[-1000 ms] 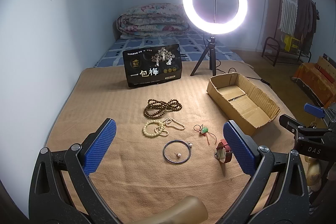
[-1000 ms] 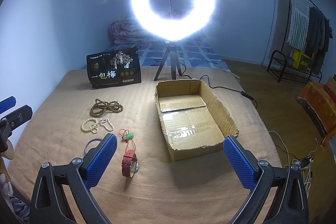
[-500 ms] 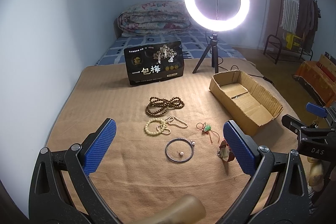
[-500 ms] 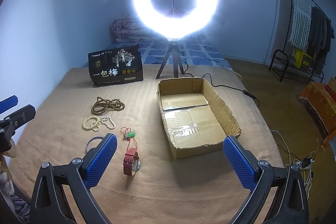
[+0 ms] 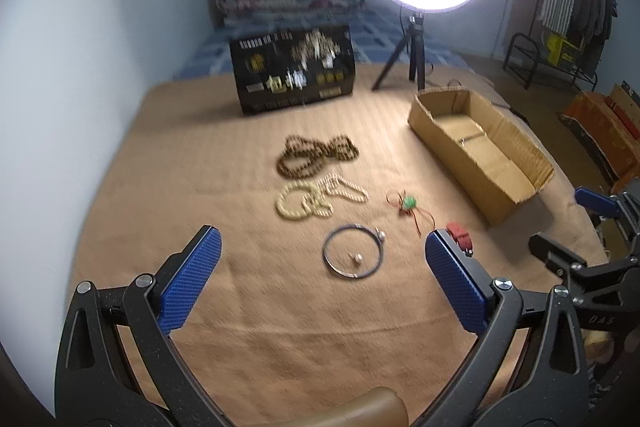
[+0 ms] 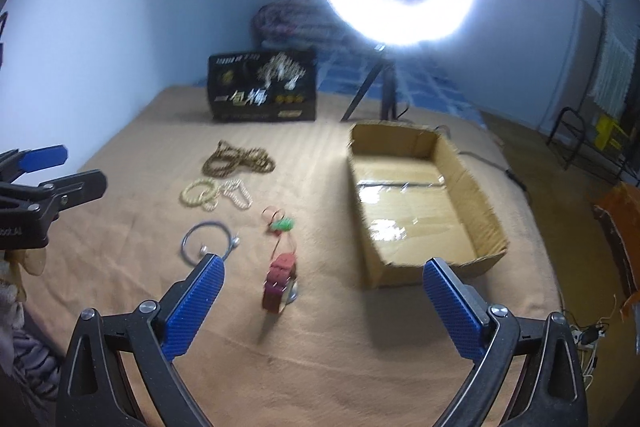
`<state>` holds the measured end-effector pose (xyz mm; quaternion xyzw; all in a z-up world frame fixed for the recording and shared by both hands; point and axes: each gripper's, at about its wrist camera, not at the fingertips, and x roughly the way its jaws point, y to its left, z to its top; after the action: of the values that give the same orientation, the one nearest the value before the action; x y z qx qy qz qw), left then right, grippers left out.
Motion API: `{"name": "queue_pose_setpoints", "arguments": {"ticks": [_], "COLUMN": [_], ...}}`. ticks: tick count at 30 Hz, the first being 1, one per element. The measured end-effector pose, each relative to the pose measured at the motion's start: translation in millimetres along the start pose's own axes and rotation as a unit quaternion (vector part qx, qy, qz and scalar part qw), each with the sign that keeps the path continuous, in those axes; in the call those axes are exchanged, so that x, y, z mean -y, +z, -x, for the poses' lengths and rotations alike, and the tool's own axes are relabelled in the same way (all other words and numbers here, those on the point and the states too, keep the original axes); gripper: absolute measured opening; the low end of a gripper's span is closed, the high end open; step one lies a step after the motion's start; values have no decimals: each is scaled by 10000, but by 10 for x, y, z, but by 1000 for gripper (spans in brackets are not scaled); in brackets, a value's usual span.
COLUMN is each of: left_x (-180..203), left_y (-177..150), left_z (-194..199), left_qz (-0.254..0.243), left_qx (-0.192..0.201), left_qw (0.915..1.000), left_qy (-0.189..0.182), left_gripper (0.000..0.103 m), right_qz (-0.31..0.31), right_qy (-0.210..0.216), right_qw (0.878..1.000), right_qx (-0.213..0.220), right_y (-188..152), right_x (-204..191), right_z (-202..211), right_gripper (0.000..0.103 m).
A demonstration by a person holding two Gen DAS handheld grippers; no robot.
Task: Organize jewelry
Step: 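Move left tool to the blue bangle while right tool reaches the red-strap watch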
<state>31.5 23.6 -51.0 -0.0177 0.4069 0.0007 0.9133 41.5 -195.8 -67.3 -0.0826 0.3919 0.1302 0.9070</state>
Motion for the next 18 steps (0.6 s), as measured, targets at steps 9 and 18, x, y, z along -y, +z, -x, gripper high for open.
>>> {"name": "queue_pose_setpoints", "arguments": {"ticks": [9, 18], "left_x": [9, 29], "left_y": [-201, -251], "left_z": [-505, -967], "left_qz": [-139, -106], "left_qx": [-677, -1130], "left_qw": [9973, 9926], "left_qy": [-247, -426], "left_gripper": [103, 103], "right_qz": [-228, -227], "right_qy": [436, 849], "right_qw": [9961, 9899], "right_qx": [-731, -1116], "right_y": [-39, -14], "right_x": [82, 50], "right_z": [-399, -668], "right_gripper": [92, 83]}}
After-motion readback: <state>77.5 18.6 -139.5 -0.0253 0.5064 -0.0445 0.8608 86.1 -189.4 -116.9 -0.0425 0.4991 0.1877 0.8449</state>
